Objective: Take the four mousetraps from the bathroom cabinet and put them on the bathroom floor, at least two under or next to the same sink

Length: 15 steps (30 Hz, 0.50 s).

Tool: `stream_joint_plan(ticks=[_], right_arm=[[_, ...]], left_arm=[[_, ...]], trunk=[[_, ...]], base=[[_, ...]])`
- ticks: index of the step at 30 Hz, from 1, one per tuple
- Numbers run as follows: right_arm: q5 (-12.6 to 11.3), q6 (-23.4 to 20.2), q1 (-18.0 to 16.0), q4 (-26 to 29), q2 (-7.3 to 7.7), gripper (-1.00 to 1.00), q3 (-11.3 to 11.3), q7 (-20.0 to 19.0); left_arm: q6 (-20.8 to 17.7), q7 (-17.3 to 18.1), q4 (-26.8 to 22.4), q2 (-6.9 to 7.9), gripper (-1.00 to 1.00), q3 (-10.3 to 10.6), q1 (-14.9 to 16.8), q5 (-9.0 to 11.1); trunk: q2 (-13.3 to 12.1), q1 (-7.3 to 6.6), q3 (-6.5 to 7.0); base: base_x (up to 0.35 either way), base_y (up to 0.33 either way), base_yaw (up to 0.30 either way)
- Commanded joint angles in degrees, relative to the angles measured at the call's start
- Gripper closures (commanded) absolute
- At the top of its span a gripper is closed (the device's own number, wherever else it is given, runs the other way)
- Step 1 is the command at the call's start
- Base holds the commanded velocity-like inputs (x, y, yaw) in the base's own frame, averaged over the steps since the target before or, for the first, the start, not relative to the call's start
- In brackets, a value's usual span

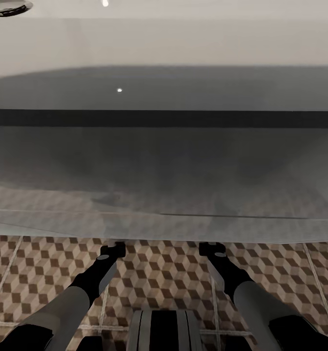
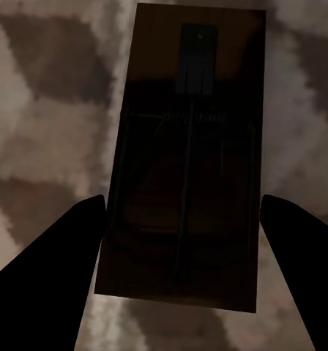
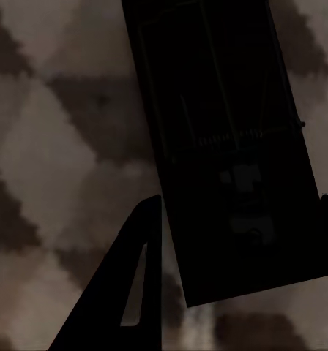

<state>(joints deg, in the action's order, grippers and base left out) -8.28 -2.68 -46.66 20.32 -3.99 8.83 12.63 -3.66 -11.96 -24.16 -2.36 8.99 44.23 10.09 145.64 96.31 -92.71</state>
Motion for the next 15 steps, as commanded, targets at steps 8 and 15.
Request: stream_joint_plan(ticks=[8,15], right_arm=[[-0.7,0.1,0.0,-2.3,0.09,1.0,0.5,-1.0],[-0.7,0.1,0.0,-2.9,0.19,1.0,0.5,-2.3]], left_arm=[[-0.3,-0.5,0.5,0.07,1.0,0.2,0.0,0.9],[-0.4,-0.5,0.5,0.07,1.0,0.2,0.0,1.0]], trunk=[[0.0,0.0,-0.03],[0.0,0.0,-0.03]], base=[[0.0,0.0,0.0],[0.0,0.0,0.0]])
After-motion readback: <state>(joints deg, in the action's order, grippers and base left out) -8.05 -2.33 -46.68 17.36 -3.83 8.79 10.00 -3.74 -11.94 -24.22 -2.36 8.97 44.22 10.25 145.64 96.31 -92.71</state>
